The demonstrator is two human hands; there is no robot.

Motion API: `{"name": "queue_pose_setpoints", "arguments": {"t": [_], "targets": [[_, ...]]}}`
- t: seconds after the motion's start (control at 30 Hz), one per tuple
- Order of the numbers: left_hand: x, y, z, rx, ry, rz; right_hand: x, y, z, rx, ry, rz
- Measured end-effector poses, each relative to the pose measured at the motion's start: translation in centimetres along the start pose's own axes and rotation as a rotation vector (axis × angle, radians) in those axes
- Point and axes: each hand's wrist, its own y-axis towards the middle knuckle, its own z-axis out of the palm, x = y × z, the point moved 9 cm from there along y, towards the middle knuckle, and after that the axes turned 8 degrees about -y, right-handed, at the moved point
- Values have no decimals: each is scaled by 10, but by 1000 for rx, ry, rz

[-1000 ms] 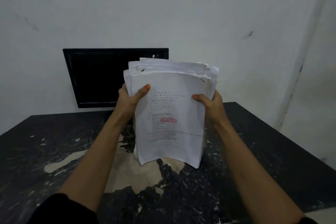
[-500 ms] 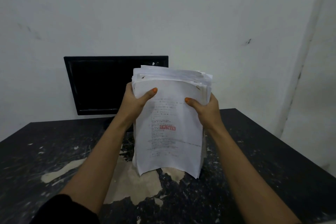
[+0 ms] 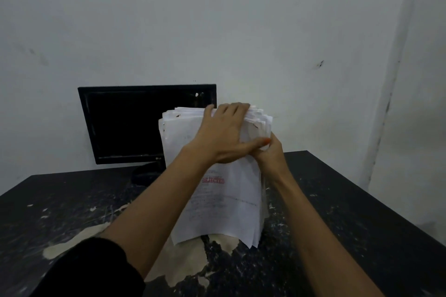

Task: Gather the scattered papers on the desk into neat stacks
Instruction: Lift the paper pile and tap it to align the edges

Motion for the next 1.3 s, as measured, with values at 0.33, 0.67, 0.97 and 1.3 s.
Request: {"name": "queue_pose_setpoints", "arguments": {"t": [0.33,0.67,0.97,1.3], "targets": [[-17,0,17,177,-96,23,2,7,-1,21,-49,-43],[34,7,-22,84,-49,-124,-6,3,-1,21,10,26],[-26,16,2,229,-27,-4,6,4,5,28,-100,-55],[36,17,-41,80,-93,-158,2,-2,-4,-16,-16,19]]}}
